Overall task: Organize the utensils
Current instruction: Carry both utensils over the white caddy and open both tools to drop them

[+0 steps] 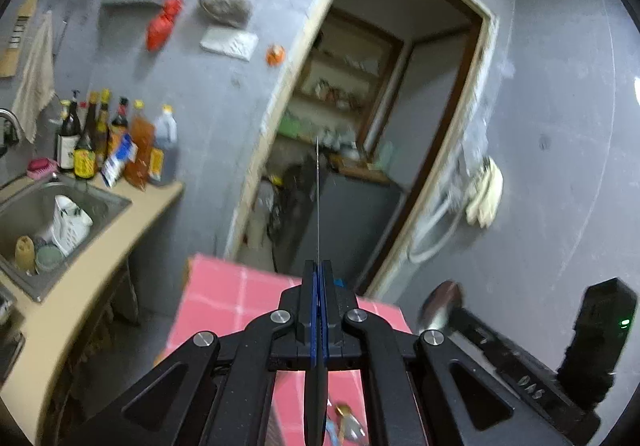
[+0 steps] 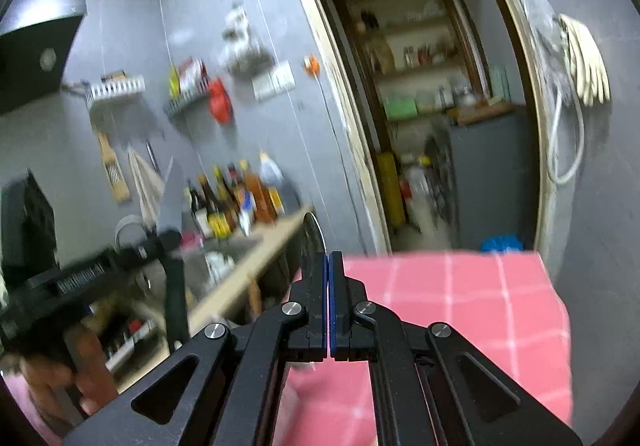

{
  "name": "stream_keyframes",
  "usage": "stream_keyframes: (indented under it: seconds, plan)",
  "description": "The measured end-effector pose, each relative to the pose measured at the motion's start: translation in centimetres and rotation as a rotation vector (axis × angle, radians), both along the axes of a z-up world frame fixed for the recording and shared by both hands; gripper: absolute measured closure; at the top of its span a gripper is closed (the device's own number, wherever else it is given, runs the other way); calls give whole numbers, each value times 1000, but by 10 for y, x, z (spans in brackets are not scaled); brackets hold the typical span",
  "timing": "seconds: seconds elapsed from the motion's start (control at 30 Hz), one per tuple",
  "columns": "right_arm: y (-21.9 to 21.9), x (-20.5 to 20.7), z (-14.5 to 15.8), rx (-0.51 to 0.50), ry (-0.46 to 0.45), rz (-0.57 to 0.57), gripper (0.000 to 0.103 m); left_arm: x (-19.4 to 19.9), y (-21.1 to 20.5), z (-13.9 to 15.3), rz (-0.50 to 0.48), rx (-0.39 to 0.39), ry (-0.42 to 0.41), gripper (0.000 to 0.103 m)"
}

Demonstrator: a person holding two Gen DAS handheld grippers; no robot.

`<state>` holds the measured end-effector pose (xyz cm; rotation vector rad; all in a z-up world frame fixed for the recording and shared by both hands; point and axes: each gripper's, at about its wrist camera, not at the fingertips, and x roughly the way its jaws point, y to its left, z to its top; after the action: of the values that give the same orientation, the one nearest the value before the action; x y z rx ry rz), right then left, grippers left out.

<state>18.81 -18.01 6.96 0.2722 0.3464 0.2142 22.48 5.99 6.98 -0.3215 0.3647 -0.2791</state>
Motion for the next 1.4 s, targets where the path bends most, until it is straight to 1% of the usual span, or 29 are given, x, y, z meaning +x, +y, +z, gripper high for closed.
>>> stream_keyframes:
  seconds: [0.03, 0.1, 0.17, 0.3, 0.43, 0.7, 0.83, 1.0, 1.17, 1.3, 1.33, 1.37, 1.4]
  plan:
    - [10, 4, 5, -1, -34, -9, 102, 4, 6, -3, 6, -9, -8, 102]
    - [31, 11, 6, -9, -70, -13, 102, 12, 17, -12, 26, -22, -5, 102]
    - [49, 13, 4, -32, -88, -9, 102, 17, 24, -21, 38, -26, 7, 102]
    - [79, 19, -14, -80, -67, 20, 102, 18, 33, -43, 42, -10, 32, 102]
    - [93, 19, -32, -122, -21, 49, 102, 16, 32, -60, 36, 16, 64, 101]
    - [95, 22, -57, -117, 56, 110, 102, 8, 32, -84, 14, 56, 140, 101]
    - [99, 21, -68, -126, 88, 140, 102, 7, 32, -92, 1, 62, 166, 101]
    - [102, 20, -76, -136, 139, 175, 101, 2, 30, -92, -27, 86, 161, 101]
    - [99, 15, -79, -132, 176, 197, 101, 0, 34, -92, -50, 66, 174, 101]
    - [97, 12, -79, -127, 196, 208, 101, -2, 33, -91, -60, 78, 180, 101]
    - [97, 11, -79, -125, 196, 208, 101, -3, 33, -90, -64, 81, 183, 100]
    - [96, 10, -78, -124, 197, 207, 101, -3, 33, -90, -69, 83, 186, 96]
    - [94, 8, -77, -120, 199, 203, 100, -5, 33, -89, -72, 81, 186, 94]
